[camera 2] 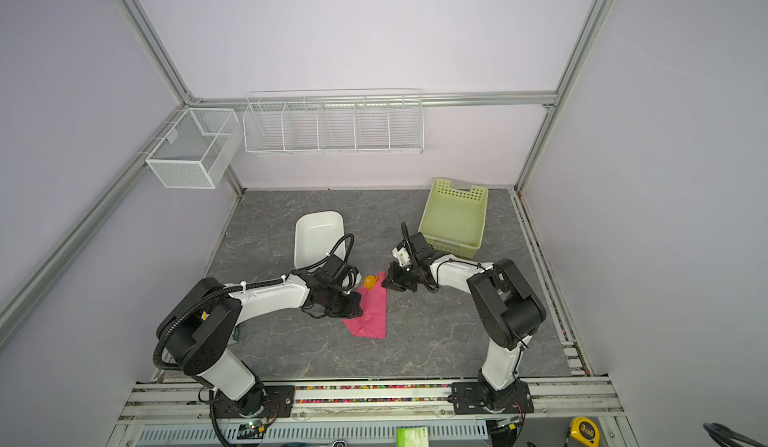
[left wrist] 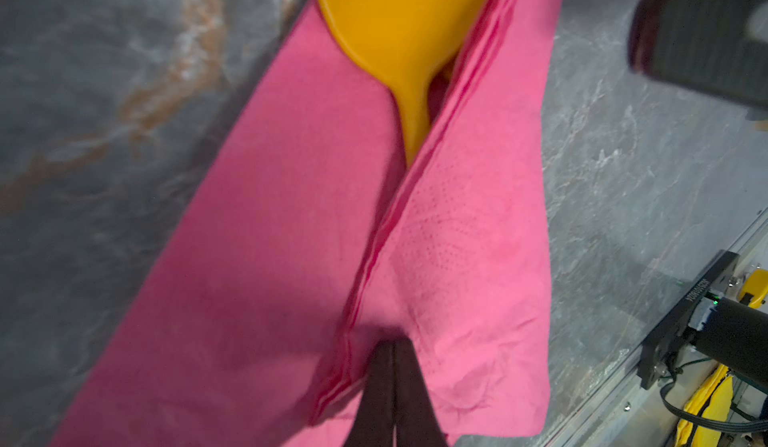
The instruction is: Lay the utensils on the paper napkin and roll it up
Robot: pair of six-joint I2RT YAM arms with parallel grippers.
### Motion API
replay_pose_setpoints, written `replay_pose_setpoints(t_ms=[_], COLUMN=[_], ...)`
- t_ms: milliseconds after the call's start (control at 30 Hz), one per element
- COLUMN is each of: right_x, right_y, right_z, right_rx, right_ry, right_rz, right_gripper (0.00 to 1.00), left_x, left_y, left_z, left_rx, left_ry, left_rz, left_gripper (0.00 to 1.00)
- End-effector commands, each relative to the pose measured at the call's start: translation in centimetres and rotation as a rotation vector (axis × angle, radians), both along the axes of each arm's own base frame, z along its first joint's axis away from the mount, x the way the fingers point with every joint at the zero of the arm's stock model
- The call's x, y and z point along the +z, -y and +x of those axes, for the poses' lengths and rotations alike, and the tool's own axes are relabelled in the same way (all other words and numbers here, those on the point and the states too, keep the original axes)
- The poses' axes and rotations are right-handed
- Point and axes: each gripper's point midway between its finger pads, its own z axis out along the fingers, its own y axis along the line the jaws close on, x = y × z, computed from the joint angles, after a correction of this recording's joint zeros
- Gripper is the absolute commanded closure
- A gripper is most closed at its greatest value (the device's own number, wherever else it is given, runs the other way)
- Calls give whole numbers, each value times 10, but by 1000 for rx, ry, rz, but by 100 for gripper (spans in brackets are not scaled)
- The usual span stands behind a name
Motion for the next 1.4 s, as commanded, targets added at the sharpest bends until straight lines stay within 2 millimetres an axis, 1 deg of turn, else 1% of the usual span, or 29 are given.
replay_pose_setpoints(t_ms=[0,200,400,500,600,767,833,900,967,1167,1367], right_x=[-9,-29,-52,-57,-48,-12,-2,3,4,-3,-18], right_y=[-3,2,19,29,30,14,9,5,1,-5,-7], right_z=[2,-4,-8,-11,-8,5,10,12,15,22,23], right_rx=[1,7,8,10,3,-8,-10,-9,-7,-4,0], right_ry=[-34,-68,-98,-106,-80,-11,3,7,5,-14,-45], right_rz=[12,-24,-123,-173,-161,-57,-19,2,16,24,13], right_gripper=[93,93,93,93,93,93,93,93,93,93,93], left_x=[-13,-13,-13,-12,-13,-13,-13,-13,-13,-14,-15], left_y=[-20,-20,-19,-19,-19,-20,-20,-20,-19,-19,-19], left_z=[-13,-14,-14,-13,-14,-14,-14,-14,-14,-14,-14], left_rx=[-3,-1,-1,0,0,0,1,3,1,0,-1], left_ry=[-36,-37,-35,-35,-35,-37,-36,-37,-35,-38,-39], left_rz=[91,90,88,85,87,87,86,87,85,84,85], left_gripper=[100,100,100,100,100,100,100,100,100,100,100])
